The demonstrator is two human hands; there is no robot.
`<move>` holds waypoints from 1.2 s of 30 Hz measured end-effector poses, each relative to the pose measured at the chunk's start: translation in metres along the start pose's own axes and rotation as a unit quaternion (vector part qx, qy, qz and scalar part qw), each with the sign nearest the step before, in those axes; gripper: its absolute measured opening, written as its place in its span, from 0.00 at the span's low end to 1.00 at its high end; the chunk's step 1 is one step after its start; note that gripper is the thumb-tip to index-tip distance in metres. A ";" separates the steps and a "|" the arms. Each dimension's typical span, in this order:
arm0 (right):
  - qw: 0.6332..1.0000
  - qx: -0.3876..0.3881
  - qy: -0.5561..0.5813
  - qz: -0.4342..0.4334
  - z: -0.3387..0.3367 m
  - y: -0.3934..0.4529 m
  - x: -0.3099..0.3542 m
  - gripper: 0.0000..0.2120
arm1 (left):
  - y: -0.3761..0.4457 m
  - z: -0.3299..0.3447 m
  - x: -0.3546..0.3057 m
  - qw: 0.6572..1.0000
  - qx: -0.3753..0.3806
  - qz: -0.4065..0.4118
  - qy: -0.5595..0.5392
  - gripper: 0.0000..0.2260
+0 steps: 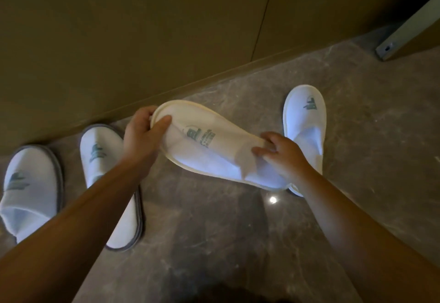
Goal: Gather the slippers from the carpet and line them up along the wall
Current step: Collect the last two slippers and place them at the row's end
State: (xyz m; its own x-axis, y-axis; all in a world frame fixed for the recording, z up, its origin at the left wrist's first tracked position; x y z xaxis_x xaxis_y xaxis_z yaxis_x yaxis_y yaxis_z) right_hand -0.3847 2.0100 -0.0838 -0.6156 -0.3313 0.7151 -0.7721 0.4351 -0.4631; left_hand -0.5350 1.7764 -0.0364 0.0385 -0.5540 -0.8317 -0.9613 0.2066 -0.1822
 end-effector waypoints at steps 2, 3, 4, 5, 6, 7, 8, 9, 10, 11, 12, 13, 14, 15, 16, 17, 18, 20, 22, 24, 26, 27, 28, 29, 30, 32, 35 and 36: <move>1.000 0.024 0.011 0.014 0.010 -0.002 -0.008 0.15 | 0.000 0.000 0.006 1.000 -0.008 -0.011 0.000 0.06; 1.000 0.012 0.016 0.007 0.010 -0.003 -0.009 0.11 | -0.001 0.001 0.011 1.000 -0.004 -0.027 -0.013 0.09; 1.000 -0.012 0.017 -0.005 0.007 -0.005 -0.008 0.09 | -0.003 0.003 0.018 0.998 0.005 -0.047 -0.034 0.14; 0.999 -0.041 0.016 -0.015 0.004 -0.007 -0.007 0.08 | -0.004 0.004 0.026 0.996 0.016 -0.064 -0.052 0.18; 0.997 -0.071 0.016 -0.023 0.000 -0.009 -0.004 0.08 | -0.007 0.002 0.033 0.996 0.025 -0.073 -0.051 0.22; 0.995 -0.098 0.021 -0.030 -0.003 -0.011 0.000 0.08 | -0.011 0.000 0.041 0.996 0.036 -0.076 -0.035 0.25; 0.992 -0.118 0.032 -0.037 -0.004 -0.012 0.004 0.08 | -0.014 -0.001 0.049 0.996 0.047 -0.075 -0.014 0.27; 0.990 -0.130 0.044 -0.040 -0.003 -0.013 0.007 0.08 | -0.018 -0.003 0.058 0.996 0.058 -0.072 0.007 0.28; 0.989 -0.132 0.053 -0.038 0.002 -0.013 0.010 0.10 | -0.022 -0.004 0.068 0.995 0.068 -0.065 0.035 0.29; 0.989 -0.130 0.060 -0.030 0.010 -0.011 0.012 0.11 | -0.026 -0.006 0.077 0.993 0.076 -0.057 0.075 0.30; 0.989 -0.129 0.068 -0.020 0.020 -0.008 0.012 0.13 | -0.030 -0.009 0.086 0.988 0.082 -0.051 0.123 0.30; 0.988 -0.130 0.081 -0.011 0.032 -0.006 0.011 0.14 | -0.035 -0.011 0.095 0.981 0.087 -0.046 0.170 0.30; 0.986 -0.136 0.097 0.000 0.045 -0.005 0.010 0.14 | -0.040 -0.013 0.102 0.973 0.093 -0.038 0.207 0.30; 0.983 -0.143 0.110 0.014 0.057 -0.005 0.007 0.14 | -0.045 -0.015 0.108 0.967 0.101 -0.025 0.234 0.30; 0.981 -0.149 0.117 0.031 0.070 -0.005 0.003 0.13 | -0.050 -0.015 0.111 0.961 0.110 -0.008 0.253 0.30; 0.981 -0.150 0.116 0.049 0.082 -0.005 -0.003 0.13 | -0.055 -0.016 0.114 0.957 0.120 0.008 0.265 0.30; 0.981 -0.145 0.115 0.065 0.093 -0.005 -0.009 0.13 | -0.060 -0.016 0.116 0.953 0.131 0.019 0.274 0.31; 0.985 -0.121 0.096 0.079 0.110 -0.004 -0.015 0.14 | -0.068 -0.017 0.120 0.946 0.154 0.030 0.282 0.31; 0.993 -0.106 0.019 0.049 0.115 -0.004 -0.009 0.18 | -0.076 -0.019 0.123 0.943 0.166 0.038 0.286 0.31; 0.993 -0.107 -0.057 0.009 0.118 -0.010 0.000 0.27 | -0.082 -0.023 0.127 0.938 0.172 0.038 0.298 0.31; 0.990 -0.093 -0.102 -0.010 0.128 -0.020 0.004 0.38 | -0.089 -0.027 0.136 0.925 0.185 0.028 0.332 0.31; 0.990 -0.077 -0.122 -0.006 0.137 -0.025 0.002 0.43 | -0.092 -0.027 0.143 0.913 0.196 0.026 0.357 0.32; 0.988 -0.059 -0.145 0.002 0.146 -0.029 -0.002 0.47 | -0.096 -0.027 0.150 0.897 0.211 0.028 0.388 0.33; 0.985 -0.044 -0.169 0.007 0.155 -0.032 -0.005 0.49 | -0.100 -0.026 0.158 0.876 0.232 0.034 0.423 0.35; 0.982 -0.040 -0.186 0.012 0.161 -0.033 -0.008 0.49 | -0.103 -0.024 0.167 0.852 0.254 0.039 0.456 0.37; 0.980 -0.058 -0.192 0.014 0.163 -0.031 -0.007 0.49 | -0.108 -0.022 0.183 0.814 0.287 0.046 0.503 0.40; 0.980 -0.087 -0.179 -0.015 0.158 -0.032 0.001 0.45 | -0.109 -0.020 0.193 0.798 0.293 0.066 0.523 0.42; 0.980 -0.093 -0.175 -0.028 0.157 -0.033 0.004 0.44 | -0.109 -0.019 0.194 0.798 0.289 0.073 0.523 0.42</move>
State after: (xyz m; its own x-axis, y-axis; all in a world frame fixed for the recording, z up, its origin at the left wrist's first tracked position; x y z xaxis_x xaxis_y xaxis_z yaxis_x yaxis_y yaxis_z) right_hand -0.3861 1.8627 -0.1477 -0.6153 -0.6117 0.4972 -0.7837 0.5428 -0.3021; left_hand -0.4284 1.6309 -0.1678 -0.6022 -0.7979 -0.0274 -0.6371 0.5010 -0.5857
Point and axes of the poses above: each hand's wrist, its own y-axis towards the middle knuckle, its own z-axis out of the palm, x = y × z, the point moved 9 cm from there along y, towards the middle knuckle, and after that the axes turned 12 degrees about y, right-handed, at the moved point
